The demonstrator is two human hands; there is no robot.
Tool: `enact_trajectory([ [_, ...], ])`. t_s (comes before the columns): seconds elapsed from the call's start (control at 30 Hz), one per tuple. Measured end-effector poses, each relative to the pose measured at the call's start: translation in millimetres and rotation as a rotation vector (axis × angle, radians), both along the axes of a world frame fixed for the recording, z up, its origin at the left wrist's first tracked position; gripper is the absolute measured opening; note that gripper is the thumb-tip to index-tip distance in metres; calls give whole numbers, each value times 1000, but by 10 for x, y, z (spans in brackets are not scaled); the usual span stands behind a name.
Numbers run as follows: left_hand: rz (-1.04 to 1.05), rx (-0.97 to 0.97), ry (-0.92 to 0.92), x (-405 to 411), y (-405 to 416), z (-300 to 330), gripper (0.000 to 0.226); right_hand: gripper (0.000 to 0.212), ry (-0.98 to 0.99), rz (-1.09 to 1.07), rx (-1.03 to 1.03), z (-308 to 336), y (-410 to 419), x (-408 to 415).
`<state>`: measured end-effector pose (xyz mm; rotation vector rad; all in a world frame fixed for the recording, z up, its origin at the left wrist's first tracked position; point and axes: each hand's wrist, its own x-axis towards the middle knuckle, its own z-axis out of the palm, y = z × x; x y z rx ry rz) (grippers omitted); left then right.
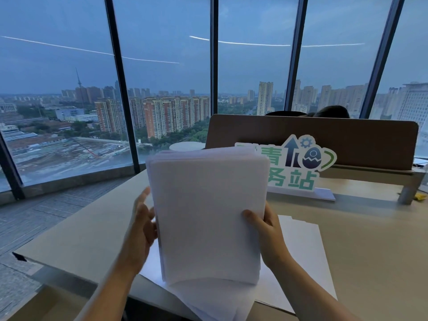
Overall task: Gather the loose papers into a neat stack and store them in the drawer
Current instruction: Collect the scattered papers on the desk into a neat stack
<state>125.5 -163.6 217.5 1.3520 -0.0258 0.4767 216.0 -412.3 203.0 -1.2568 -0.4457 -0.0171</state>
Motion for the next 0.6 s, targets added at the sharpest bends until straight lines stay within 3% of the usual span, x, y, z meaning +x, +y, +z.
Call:
enact_trajectory([
  [0.1,23,123,91,-22,-170,-127,90,53,36,16,-23,-69,-16,-26],
  [0.27,218,189,221,25,-400,-164,32,33,27,-50,-111,-158,1,-78],
  [0.4,347,278,220,129,-472,-119,31,22,-17,-176,-240,-115,-22,-36],
  [0.5,332,347,187,214,-626,-7,22,21,-28,-238,-268,13,-181,21],
  [0.6,298,458,200,344,-877,85,31,23,-42,-329,-352,137,-471,101],
])
